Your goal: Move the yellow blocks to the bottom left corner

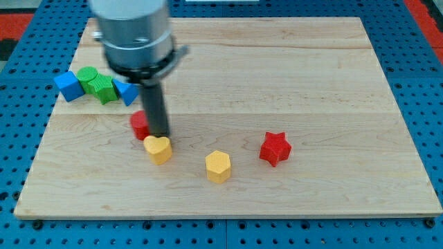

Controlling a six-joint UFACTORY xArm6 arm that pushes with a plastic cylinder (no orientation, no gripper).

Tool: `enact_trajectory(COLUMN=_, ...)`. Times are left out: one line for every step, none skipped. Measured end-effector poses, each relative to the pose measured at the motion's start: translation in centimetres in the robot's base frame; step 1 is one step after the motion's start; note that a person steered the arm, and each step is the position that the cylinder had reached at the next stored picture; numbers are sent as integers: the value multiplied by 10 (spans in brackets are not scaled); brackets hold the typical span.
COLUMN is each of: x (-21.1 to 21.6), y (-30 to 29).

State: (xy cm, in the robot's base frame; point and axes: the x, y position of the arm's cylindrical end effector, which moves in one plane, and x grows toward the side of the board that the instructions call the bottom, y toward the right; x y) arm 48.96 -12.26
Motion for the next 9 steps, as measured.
enact_trajectory(x=-3, y=33)
enact_trajectory(x=-33, y=42)
enact_trajectory(x=-31, y=-27)
enact_trajectory(x=16, y=-106)
enact_trajectory(x=-20, y=-32)
enact_trajectory(x=-25, y=72)
enact_trajectory(x=12, y=67)
enact_trajectory(x=23, y=-31)
enact_trajectory(x=28, y=-74)
